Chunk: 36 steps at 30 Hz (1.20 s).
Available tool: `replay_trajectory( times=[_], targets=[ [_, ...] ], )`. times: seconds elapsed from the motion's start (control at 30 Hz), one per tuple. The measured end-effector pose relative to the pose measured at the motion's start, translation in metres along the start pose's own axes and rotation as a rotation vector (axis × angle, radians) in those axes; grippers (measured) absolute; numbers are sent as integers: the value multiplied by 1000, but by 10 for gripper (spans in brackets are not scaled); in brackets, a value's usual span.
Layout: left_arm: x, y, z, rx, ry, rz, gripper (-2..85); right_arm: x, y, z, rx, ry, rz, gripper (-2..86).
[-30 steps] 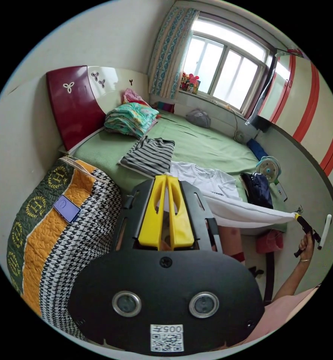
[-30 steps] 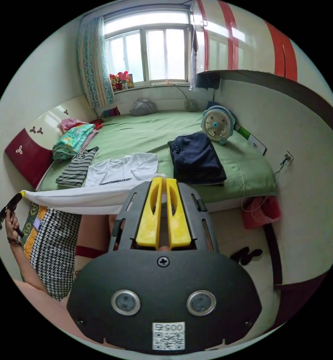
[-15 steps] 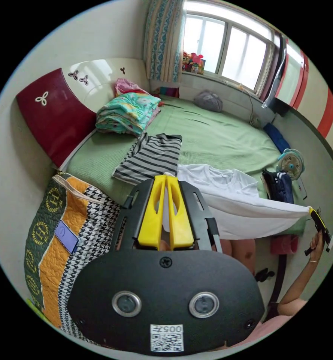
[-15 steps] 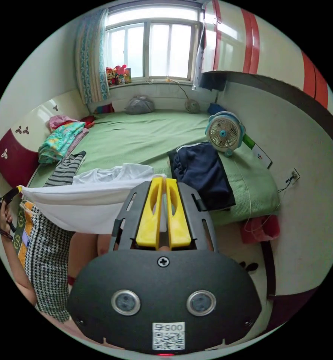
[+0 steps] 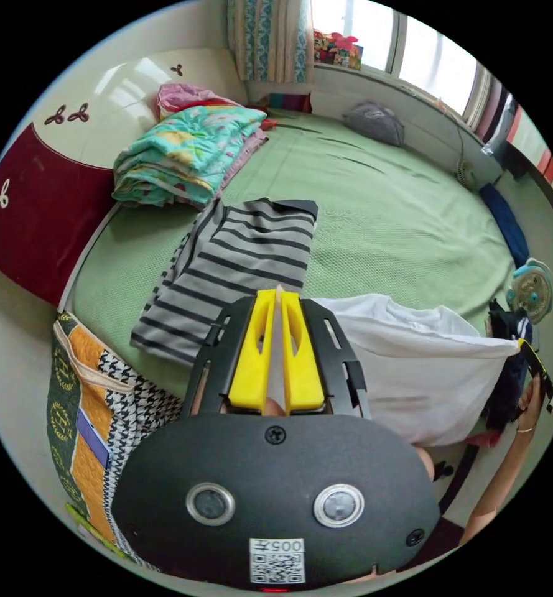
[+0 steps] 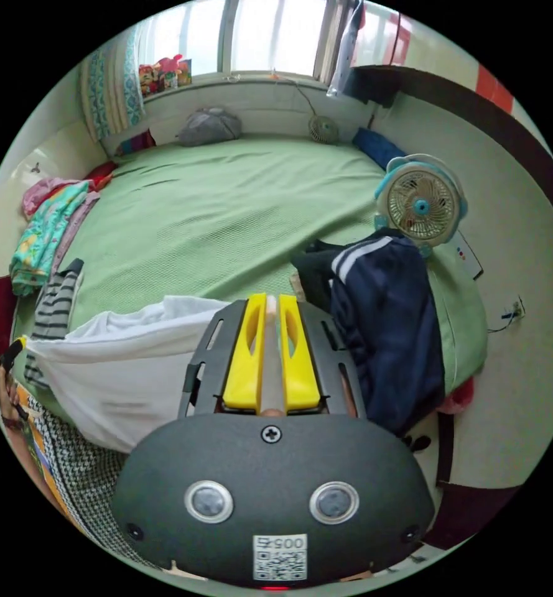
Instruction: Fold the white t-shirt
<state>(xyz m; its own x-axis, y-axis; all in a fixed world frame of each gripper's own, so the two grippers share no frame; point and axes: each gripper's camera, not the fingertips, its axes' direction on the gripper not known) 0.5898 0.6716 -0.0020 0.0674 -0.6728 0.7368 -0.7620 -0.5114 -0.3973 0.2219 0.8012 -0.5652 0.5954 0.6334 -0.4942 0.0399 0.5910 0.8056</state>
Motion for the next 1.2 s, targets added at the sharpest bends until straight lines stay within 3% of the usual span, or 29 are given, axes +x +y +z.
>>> replay_trajectory(
  times=[0.3,0.53,0.77,0.87,1.0,1.2],
  targets=[
    [-17,-11,72,-6,26,9,-4,0,10,68,-38,-187,-73,57],
    [-13,53,129,-64,90,125,-5,25,71,101,-108,-199,-133,82],
    [5,81,194,-115,98,143,-6,37,116,137,-136,-146,-58,94],
    [7,78,217,-99,74,120,-6,34,116,161,-200,-118,-34,81],
    [3,67,236,-92,81,108,-6,26,104,181,-260,-123,-53,-5],
    [1,52,262,-120,39,131,-7,35,97,199,-247,-98,-39,-15]
  ],
)
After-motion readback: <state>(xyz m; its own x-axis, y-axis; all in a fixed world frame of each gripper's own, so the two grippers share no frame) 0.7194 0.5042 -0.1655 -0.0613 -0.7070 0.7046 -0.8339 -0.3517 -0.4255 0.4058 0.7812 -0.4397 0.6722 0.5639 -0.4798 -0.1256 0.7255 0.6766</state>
